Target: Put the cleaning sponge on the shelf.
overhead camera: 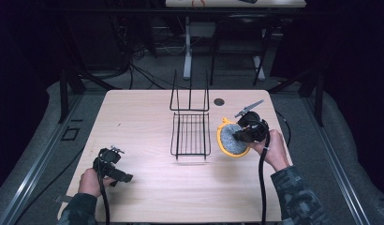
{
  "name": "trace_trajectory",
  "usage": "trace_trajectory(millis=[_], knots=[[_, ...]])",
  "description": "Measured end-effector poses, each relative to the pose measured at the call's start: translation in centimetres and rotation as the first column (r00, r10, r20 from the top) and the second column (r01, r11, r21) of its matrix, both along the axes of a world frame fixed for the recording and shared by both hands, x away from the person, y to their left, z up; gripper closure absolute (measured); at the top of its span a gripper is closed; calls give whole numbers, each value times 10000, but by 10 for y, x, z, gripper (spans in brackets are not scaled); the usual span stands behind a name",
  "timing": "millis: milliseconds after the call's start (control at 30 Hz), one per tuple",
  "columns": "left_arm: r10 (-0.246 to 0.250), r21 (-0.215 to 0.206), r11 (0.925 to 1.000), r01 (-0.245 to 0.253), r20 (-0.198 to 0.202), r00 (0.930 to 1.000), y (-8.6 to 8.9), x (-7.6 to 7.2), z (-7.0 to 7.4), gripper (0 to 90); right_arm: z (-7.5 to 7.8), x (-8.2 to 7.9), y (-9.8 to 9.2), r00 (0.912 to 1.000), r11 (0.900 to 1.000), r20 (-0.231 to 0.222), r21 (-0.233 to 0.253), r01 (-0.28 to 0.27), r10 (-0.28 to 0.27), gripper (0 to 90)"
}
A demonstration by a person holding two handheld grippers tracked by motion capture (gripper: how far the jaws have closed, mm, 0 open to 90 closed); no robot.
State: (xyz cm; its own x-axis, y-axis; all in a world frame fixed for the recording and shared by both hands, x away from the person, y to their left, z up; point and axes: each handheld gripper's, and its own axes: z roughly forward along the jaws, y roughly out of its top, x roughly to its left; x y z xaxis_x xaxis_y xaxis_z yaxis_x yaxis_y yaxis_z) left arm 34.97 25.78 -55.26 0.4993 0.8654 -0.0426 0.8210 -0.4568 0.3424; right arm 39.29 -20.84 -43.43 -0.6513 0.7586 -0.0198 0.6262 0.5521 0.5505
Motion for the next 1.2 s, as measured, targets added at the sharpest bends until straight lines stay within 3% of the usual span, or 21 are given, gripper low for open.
trace_trajectory(millis=[267,733,1200], knots=[[73,-9,10000,-73,111,9999,4,-5,2,3,0,-1,6,9999,9998,7,36,-171,171,867],[113,60,9999,-113,-30,9999,5,-9,0,3,1,-2,18,9989,9989,92,57,-465,464,866],[115,25,9999,-115,-48,9999,6,-9,0,3,8,3,42,9965,9965,125,50,-831,830,865]])
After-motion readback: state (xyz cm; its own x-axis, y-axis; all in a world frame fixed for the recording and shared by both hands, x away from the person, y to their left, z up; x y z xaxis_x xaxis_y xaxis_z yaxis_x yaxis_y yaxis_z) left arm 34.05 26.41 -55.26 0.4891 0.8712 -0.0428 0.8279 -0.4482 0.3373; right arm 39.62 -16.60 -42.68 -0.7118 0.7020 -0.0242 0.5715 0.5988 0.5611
